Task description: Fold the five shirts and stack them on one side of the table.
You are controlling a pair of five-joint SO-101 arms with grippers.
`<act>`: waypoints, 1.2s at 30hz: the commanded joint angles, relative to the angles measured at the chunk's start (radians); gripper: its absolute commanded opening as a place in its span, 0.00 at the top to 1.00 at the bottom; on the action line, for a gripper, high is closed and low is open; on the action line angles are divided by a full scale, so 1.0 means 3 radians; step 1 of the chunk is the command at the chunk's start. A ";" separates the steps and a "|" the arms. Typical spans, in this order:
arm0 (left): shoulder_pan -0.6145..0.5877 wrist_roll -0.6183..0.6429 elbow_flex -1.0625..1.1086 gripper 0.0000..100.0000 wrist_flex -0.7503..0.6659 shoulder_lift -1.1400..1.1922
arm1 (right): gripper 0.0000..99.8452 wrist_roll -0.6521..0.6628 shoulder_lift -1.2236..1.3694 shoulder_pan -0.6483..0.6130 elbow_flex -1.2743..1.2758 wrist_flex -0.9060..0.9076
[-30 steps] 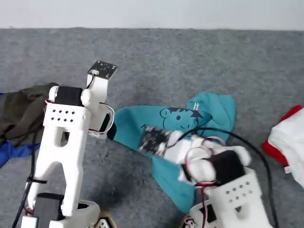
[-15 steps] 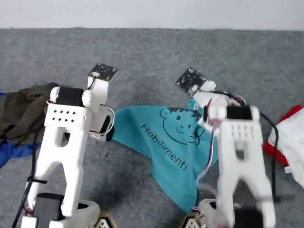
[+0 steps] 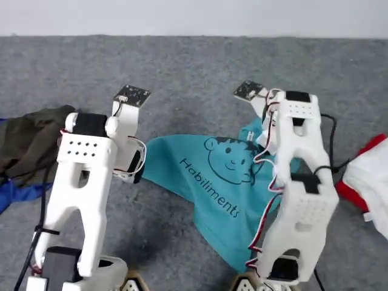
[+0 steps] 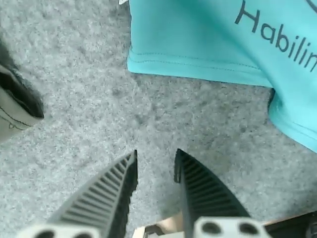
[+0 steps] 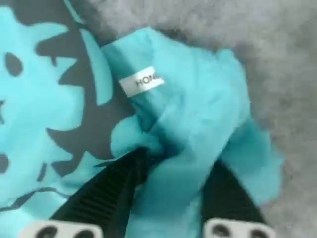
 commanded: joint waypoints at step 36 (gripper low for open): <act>0.0501 0.0864 -0.0038 0.73 -0.0179 0.0056 | 0.61 0.1161 -0.2539 0.0719 0.1084 0.1516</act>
